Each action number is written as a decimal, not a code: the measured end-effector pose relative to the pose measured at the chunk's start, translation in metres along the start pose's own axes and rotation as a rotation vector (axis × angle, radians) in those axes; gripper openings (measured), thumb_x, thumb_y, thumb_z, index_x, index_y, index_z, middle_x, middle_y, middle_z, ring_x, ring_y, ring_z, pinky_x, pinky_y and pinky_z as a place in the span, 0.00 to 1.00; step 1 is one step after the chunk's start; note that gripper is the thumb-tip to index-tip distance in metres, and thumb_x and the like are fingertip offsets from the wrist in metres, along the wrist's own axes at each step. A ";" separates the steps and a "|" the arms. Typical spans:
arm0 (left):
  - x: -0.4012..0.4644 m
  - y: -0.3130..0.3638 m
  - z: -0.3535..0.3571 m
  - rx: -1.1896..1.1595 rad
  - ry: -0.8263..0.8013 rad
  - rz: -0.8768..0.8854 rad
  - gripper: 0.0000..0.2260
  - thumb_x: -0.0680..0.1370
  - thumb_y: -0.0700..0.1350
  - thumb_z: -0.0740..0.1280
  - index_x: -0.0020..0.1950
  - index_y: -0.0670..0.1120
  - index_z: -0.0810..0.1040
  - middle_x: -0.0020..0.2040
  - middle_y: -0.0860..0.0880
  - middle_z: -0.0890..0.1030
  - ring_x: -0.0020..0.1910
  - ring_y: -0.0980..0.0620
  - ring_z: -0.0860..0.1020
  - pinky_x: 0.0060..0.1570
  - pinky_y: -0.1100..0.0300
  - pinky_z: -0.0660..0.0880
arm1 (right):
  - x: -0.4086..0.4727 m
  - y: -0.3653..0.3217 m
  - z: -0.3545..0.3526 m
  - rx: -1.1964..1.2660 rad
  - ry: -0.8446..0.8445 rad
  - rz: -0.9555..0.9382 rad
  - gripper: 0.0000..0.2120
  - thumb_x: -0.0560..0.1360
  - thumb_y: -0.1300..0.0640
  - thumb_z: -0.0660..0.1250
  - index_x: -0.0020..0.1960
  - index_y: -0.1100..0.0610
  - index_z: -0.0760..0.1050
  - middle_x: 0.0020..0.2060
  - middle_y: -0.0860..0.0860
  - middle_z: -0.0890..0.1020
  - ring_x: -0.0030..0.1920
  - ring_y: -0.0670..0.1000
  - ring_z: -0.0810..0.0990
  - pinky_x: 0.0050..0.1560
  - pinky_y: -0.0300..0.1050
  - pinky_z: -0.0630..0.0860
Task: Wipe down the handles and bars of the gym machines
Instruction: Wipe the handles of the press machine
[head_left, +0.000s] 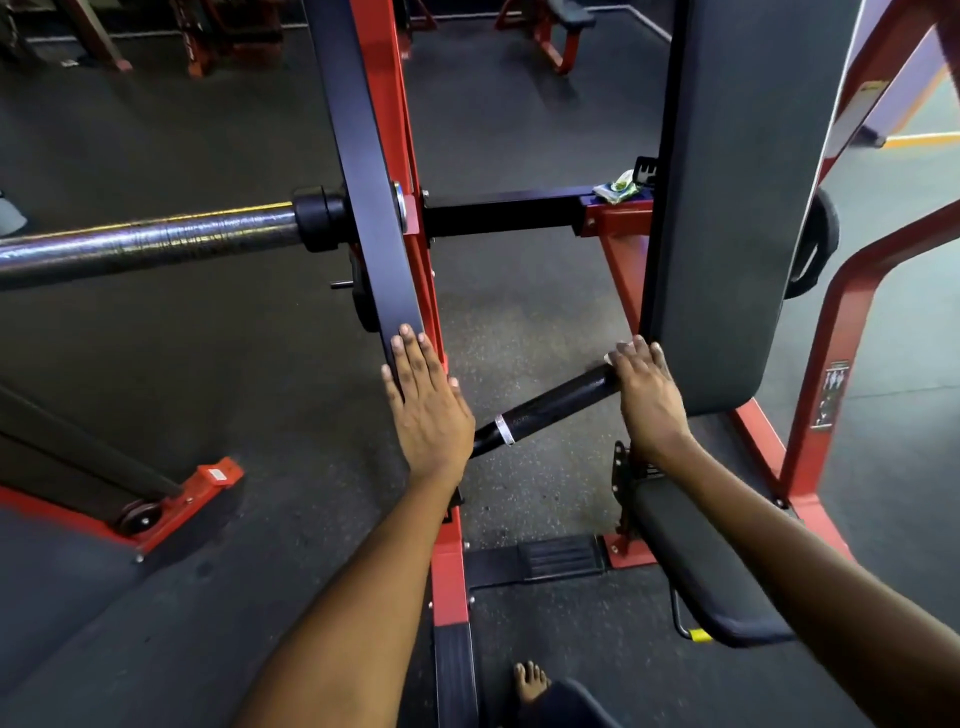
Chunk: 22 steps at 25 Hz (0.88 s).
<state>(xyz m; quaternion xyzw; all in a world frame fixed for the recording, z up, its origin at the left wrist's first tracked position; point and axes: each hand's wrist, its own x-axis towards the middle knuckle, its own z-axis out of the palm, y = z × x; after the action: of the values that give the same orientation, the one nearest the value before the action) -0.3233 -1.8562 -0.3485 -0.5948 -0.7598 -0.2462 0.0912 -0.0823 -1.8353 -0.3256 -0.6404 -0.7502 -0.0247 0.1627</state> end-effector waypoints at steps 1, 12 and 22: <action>0.000 0.001 0.000 -0.001 0.003 0.003 0.27 0.83 0.46 0.50 0.78 0.37 0.44 0.79 0.39 0.45 0.78 0.43 0.45 0.75 0.46 0.43 | 0.000 -0.006 0.002 -0.013 -0.004 0.021 0.29 0.71 0.77 0.55 0.72 0.65 0.62 0.71 0.61 0.64 0.74 0.59 0.58 0.75 0.48 0.48; 0.000 0.001 0.000 -0.001 0.010 -0.003 0.27 0.82 0.46 0.47 0.78 0.37 0.44 0.78 0.40 0.44 0.78 0.43 0.46 0.76 0.46 0.45 | -0.018 -0.026 0.018 0.165 0.117 0.008 0.28 0.72 0.77 0.50 0.69 0.62 0.67 0.70 0.58 0.68 0.72 0.55 0.63 0.73 0.48 0.55; -0.001 0.000 0.001 0.011 0.017 -0.003 0.28 0.82 0.45 0.51 0.77 0.37 0.43 0.79 0.39 0.48 0.78 0.43 0.47 0.76 0.46 0.46 | -0.037 -0.044 0.051 0.239 0.010 -0.436 0.41 0.61 0.85 0.58 0.71 0.63 0.64 0.71 0.59 0.67 0.72 0.57 0.64 0.75 0.42 0.46</action>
<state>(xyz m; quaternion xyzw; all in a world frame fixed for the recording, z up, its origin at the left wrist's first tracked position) -0.3225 -1.8568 -0.3494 -0.5908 -0.7613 -0.2474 0.1005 -0.1309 -1.8659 -0.3765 -0.4397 -0.8673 0.0263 0.2319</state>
